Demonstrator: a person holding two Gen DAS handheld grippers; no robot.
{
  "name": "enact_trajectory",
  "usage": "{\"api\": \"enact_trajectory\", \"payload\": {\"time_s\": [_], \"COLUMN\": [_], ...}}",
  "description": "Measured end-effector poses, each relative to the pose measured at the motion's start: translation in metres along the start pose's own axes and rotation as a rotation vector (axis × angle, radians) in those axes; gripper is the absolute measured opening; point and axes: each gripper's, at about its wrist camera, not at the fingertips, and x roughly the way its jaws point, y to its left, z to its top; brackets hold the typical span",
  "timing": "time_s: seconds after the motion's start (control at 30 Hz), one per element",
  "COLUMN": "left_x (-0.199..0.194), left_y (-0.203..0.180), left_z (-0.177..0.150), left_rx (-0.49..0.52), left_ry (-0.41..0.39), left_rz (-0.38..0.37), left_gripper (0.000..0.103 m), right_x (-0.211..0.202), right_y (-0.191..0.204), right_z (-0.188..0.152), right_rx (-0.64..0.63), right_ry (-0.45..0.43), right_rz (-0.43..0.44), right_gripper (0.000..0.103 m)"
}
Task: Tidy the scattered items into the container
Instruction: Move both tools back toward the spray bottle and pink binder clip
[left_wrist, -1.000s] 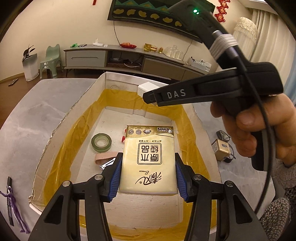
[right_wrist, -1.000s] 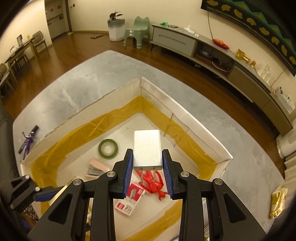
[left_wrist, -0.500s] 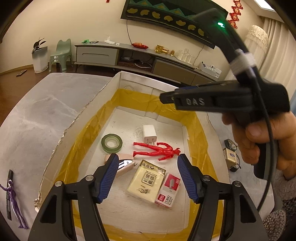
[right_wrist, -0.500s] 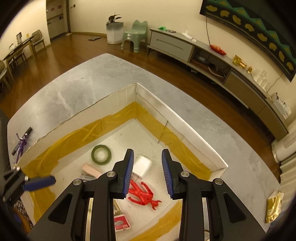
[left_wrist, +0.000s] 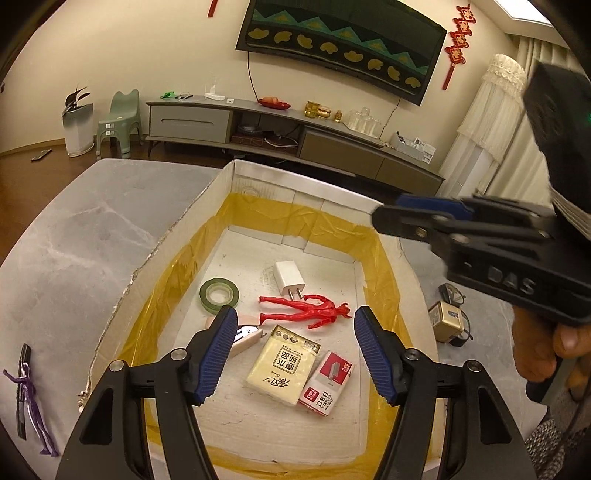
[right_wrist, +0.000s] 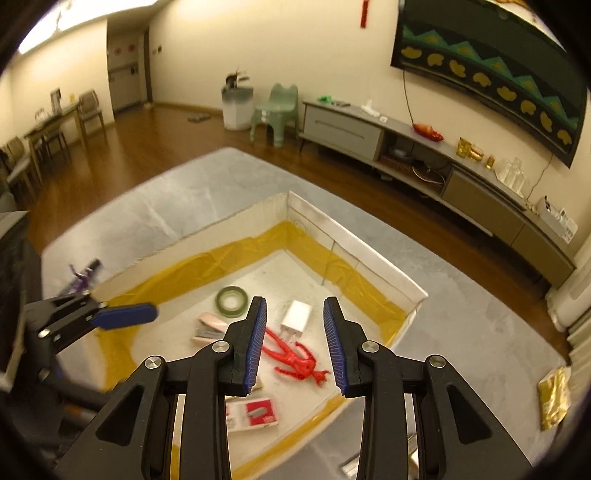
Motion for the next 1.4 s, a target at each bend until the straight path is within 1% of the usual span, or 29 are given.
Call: {"api": "enact_trajectory", "payload": {"time_s": [0.13,0.23,0.47,0.73,0.87,1.03,1.2,1.4], "left_x": [-0.01,-0.016,-0.037,-0.056,-0.058,-0.058,-0.042,-0.019], "left_y": [-0.006,-0.012,-0.031,-0.056,-0.071,-0.099,-0.134,-0.179], "left_z": [0.0,0.0,-0.003,-0.007,-0.011,-0.02,-0.034,-0.05], "left_rx": [0.01,0.023,0.075,0.138,0.169,0.222,0.295,0.373], "left_ry": [-0.021,-0.027,-0.049,-0.078,-0.074,-0.067,-0.022,0.03], "left_rz": [-0.004,-0.005,0.003,-0.005,-0.011,-0.068,-0.103,-0.147], "left_gripper": [0.067,0.067,0.067,0.067,0.067,0.067,0.067,0.067], "right_x": [-0.025,-0.038,-0.059,-0.085,-0.096,-0.105,-0.11,-0.104], "right_y": [0.004,0.012,0.028,0.023,0.011,-0.011,-0.036,-0.072], "right_z": [-0.017,-0.029,-0.059,-0.099,-0.119,-0.154,-0.189,-0.222], "right_rx": [0.021,0.029,0.02,0.079,0.132,0.223,0.306,0.411], "right_ry": [-0.036,-0.052,-0.053,-0.064,-0.072,-0.073,-0.062,-0.039], "right_rz": [0.041,0.055,0.075,0.113,0.136,0.154,0.151,0.119], "right_gripper": [0.035,0.035,0.035,0.035,0.035,0.035,0.035,0.035]}}
